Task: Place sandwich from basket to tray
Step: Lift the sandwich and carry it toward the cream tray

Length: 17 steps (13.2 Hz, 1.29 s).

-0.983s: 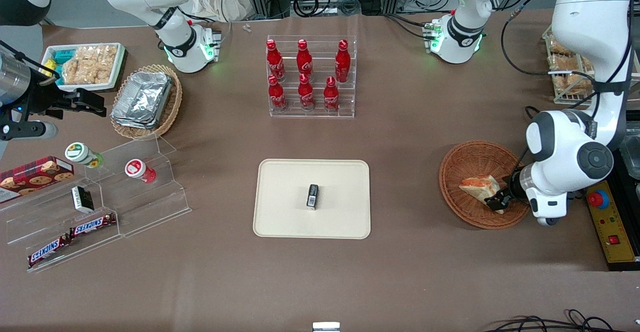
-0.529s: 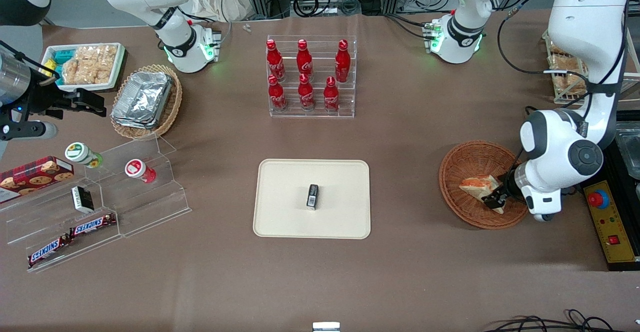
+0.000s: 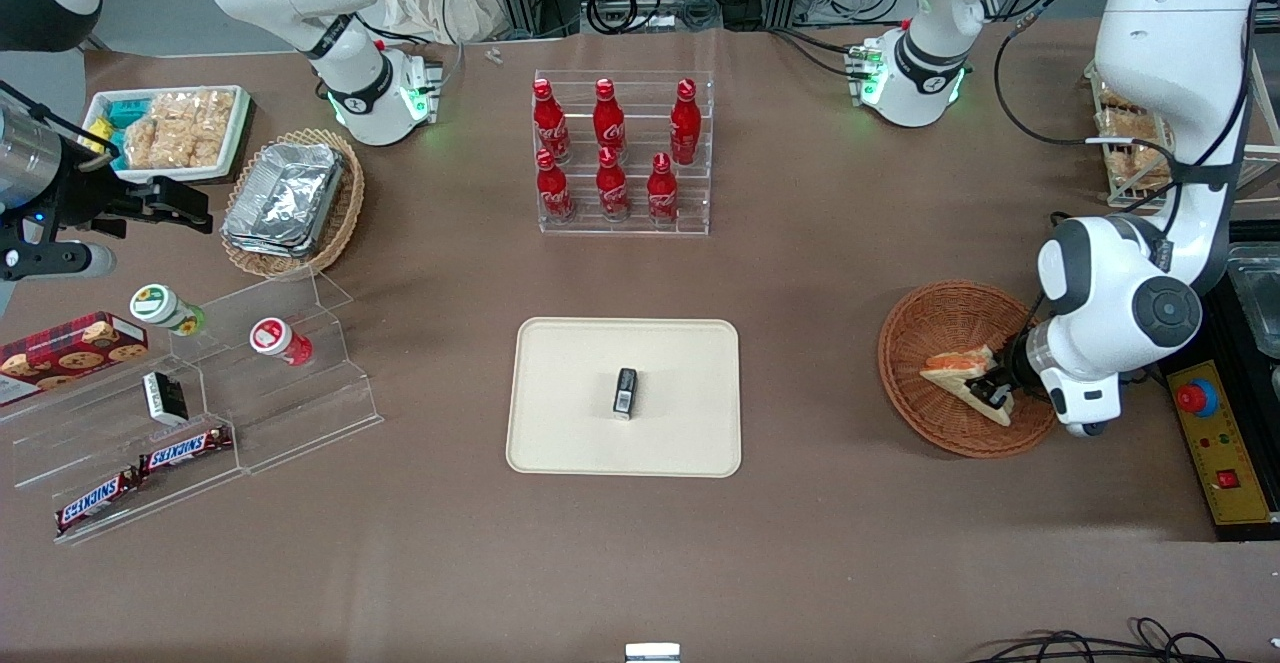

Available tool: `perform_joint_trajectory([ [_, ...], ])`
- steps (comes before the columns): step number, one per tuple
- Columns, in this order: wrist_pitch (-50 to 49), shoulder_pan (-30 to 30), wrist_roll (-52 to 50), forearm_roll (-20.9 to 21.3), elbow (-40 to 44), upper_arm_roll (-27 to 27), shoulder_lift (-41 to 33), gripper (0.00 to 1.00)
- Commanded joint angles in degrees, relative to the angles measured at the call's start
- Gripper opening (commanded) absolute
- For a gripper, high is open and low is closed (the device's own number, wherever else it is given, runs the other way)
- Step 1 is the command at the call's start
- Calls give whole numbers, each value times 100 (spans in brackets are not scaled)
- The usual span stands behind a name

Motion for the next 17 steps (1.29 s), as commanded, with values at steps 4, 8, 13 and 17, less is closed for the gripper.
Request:
perform_joint_trajectory([
  [4, -1491, -319, -122, 124, 557, -69, -783, 0],
  [8, -2924, -389, 193, 264, 1752, -270, -739, 0],
  [13, -3234, -398, 430, 352, 2220, -1148, -722, 0],
  [17, -3121, -398, 898, 993, 2229, -2465, -406, 0],
])
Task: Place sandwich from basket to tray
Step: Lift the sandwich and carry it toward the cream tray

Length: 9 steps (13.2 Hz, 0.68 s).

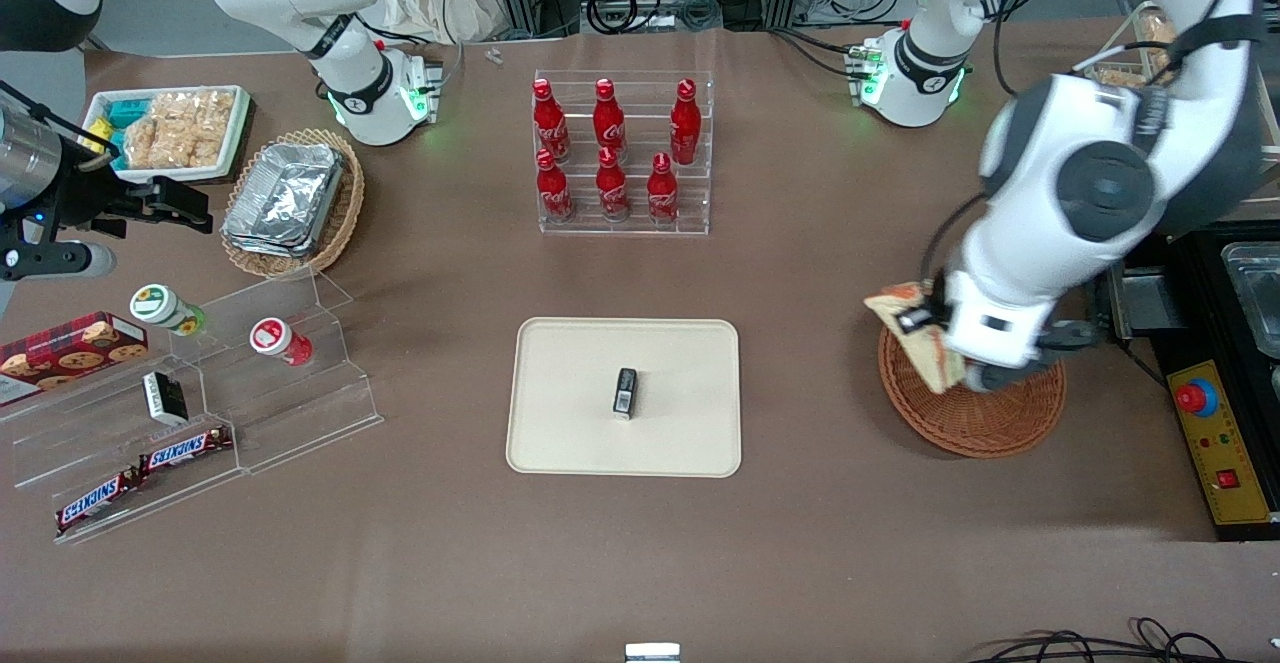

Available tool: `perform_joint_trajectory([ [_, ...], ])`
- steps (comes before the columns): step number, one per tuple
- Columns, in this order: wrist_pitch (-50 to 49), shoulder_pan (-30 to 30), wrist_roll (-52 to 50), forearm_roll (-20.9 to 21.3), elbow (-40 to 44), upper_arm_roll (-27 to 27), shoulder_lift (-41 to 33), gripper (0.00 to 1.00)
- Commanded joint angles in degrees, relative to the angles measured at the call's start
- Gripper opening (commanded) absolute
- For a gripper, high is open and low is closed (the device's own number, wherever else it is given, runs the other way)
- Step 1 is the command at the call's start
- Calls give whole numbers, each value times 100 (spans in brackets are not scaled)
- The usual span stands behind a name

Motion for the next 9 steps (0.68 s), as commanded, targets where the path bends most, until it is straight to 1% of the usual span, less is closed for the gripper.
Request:
perform_joint_trajectory([
  [1, 83, 26, 179, 376, 191, -826, 534, 0],
  [3, 618, 17, 91, 771, 191, -1380, 1078, 0],
  [4, 899, 9, 91, 964, 191, -1513, 1350, 0],
  [5, 1180, -218, 4, 1149, 200, -1567, 1579, 0],
  [7, 1368, -649, -277, 1491, 453, -1436, 2080, 0],
  [9, 1412, -782, -384, 1835, 534, -1400, 2511, 0],
])
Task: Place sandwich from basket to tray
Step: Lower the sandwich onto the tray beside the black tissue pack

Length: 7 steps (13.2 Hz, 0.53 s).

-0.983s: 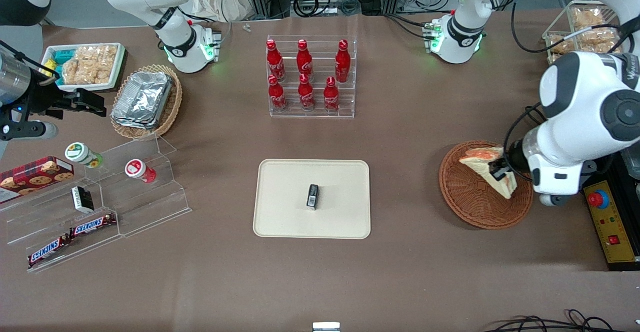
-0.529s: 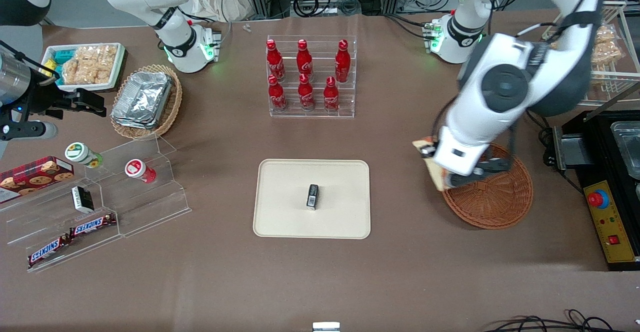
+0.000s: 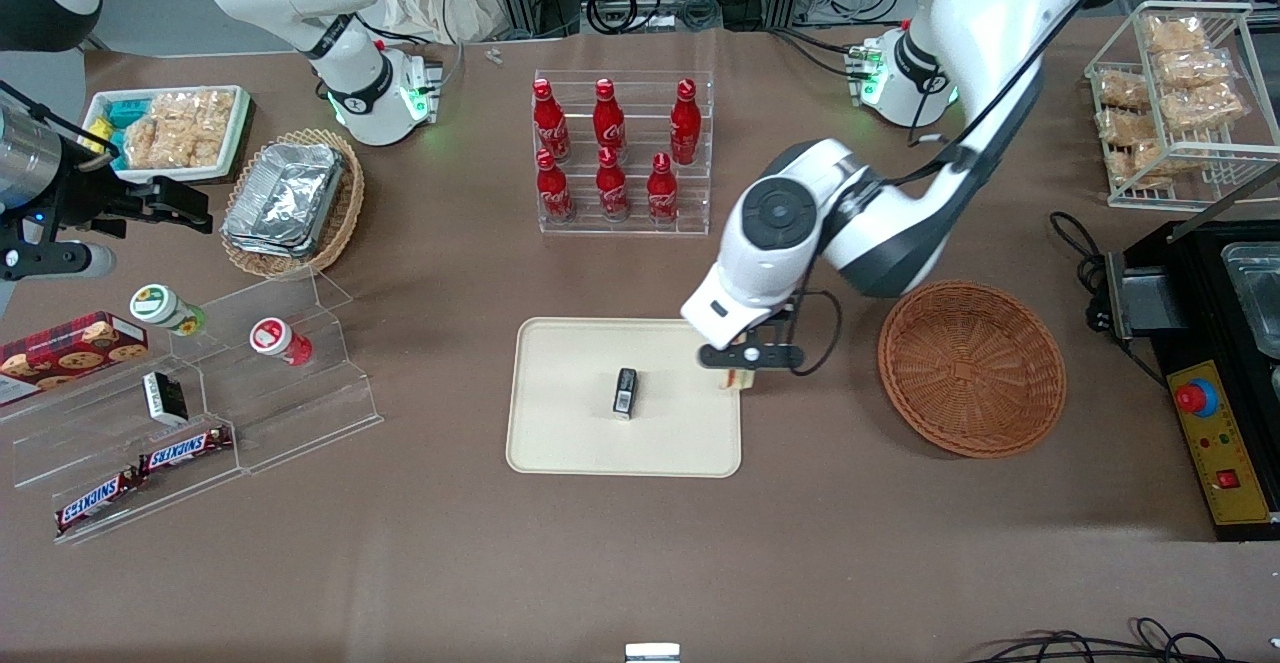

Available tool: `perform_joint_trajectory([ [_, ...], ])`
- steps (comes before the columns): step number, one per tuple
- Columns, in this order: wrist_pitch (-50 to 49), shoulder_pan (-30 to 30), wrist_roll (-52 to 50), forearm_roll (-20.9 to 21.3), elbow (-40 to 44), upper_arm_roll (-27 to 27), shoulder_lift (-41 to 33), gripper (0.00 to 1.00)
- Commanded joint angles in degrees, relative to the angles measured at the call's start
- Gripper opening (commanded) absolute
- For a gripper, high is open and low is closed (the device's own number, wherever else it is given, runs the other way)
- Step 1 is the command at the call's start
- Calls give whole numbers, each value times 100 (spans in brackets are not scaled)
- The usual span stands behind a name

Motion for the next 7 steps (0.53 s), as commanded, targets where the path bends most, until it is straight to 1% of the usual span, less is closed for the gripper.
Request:
perform_joint_trajectory([
  [1, 77, -218, -121, 415, 370, 32, 600, 0],
  [2, 208, -236, -112, 443, 370, 32, 705, 0],
  [5, 358, -236, -121, 907, 448, 32, 1144, 0],
  [7, 403, -236, -86, 961, 624, 32, 1365, 0],
])
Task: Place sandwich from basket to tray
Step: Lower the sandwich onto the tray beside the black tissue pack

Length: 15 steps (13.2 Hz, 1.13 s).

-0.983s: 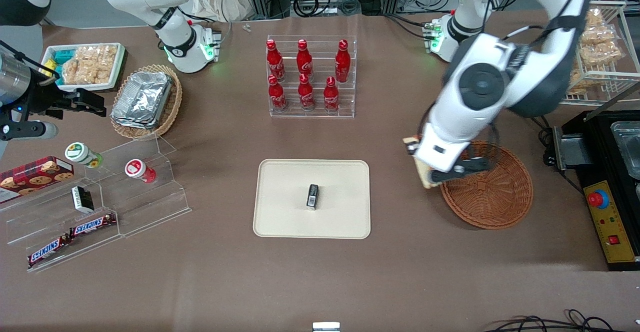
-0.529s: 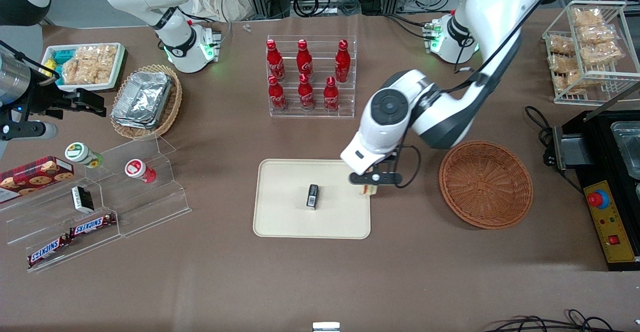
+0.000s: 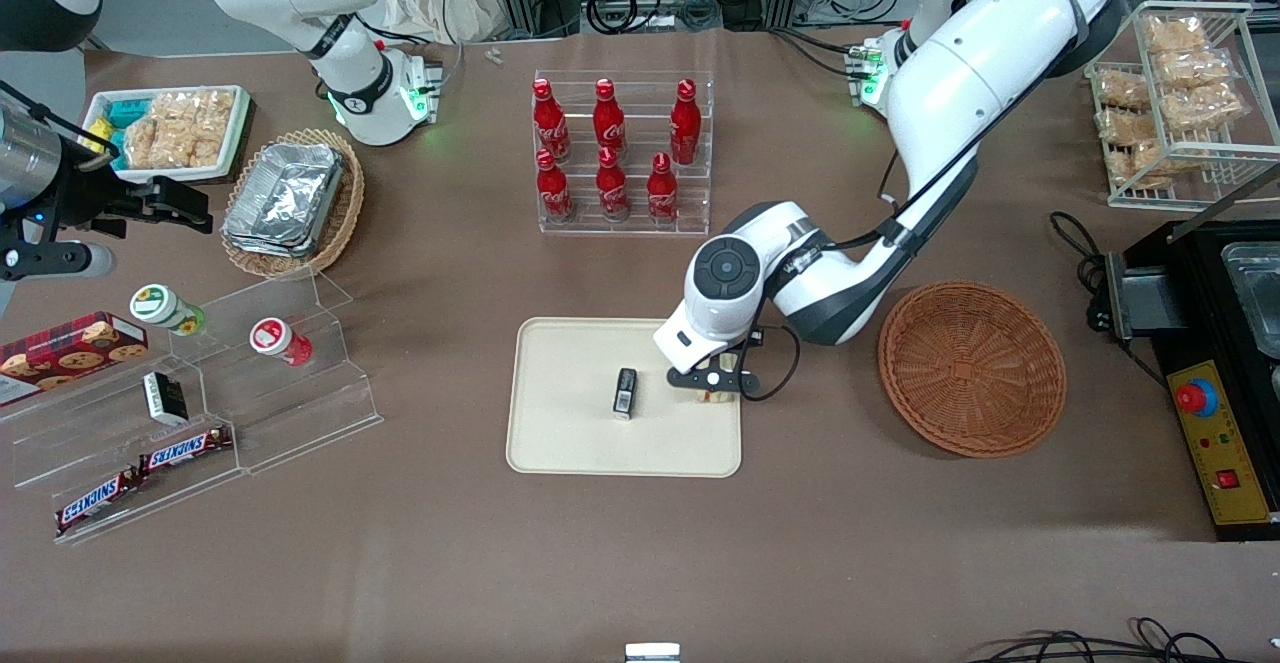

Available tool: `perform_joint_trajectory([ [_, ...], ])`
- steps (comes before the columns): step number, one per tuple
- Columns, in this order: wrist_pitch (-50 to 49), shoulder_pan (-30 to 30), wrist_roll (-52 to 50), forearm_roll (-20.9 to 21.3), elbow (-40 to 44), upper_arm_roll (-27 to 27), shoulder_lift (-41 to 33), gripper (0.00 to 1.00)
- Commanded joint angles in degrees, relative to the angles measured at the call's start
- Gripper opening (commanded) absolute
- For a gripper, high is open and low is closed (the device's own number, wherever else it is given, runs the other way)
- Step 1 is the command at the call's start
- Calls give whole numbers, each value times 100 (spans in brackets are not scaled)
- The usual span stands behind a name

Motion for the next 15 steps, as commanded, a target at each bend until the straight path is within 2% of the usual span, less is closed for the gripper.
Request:
perform_joint_trajectory([
  [1, -5, -84, -37, 173, 400, 8, 288, 0],
  [6, 12, -84, -2, 164, 602, 140, 332, 0],
  [7, 3, -93, -37, 164, 603, 140, 332, 4],
  [8, 3, -85, -63, 155, 594, 140, 341, 20],
  [10, 3, -93, -186, 146, 594, 140, 358, 88],
  [11, 3, -93, -248, 155, 585, 140, 385, 98],
  [15, -215, -32, -292, -2, 594, 113, 236, 99],
])
